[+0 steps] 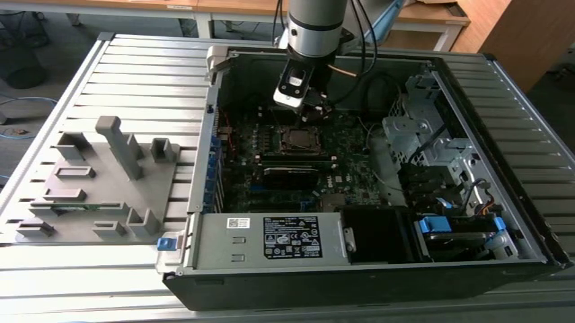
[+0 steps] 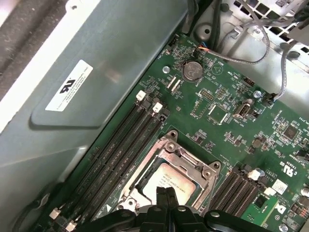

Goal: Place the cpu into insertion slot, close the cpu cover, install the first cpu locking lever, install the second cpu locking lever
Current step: 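Close the cpu cover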

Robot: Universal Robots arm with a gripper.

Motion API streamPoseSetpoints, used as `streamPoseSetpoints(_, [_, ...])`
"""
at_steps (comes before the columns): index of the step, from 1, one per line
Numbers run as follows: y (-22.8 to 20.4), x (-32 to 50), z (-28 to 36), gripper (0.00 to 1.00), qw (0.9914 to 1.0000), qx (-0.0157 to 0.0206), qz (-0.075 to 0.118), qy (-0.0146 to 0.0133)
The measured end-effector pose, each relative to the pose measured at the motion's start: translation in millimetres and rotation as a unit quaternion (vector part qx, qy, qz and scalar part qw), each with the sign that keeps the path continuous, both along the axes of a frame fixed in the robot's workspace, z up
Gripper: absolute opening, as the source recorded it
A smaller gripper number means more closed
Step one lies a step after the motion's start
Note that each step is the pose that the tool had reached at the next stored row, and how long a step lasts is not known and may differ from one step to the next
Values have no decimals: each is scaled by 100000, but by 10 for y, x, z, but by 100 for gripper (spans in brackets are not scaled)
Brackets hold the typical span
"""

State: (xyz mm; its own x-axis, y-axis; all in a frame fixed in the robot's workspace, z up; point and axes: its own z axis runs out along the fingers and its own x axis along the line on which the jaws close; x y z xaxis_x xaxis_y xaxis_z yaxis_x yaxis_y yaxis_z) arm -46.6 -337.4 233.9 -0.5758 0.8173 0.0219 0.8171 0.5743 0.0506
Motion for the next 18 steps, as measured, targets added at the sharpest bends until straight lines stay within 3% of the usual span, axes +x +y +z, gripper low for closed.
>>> streamPoseSetpoints(5, [0, 0, -1, 11, 99925, 0, 3883, -3])
streamPoseSetpoints(9, [0, 0, -2, 11, 99730, -3, 7350, -1])
streamPoseSetpoints(14, [0, 0, -3, 11, 99301, -7, 11799, 1])
streamPoseSetpoints(18, [0, 0, -5, 11, 98811, -5, 15372, 0])
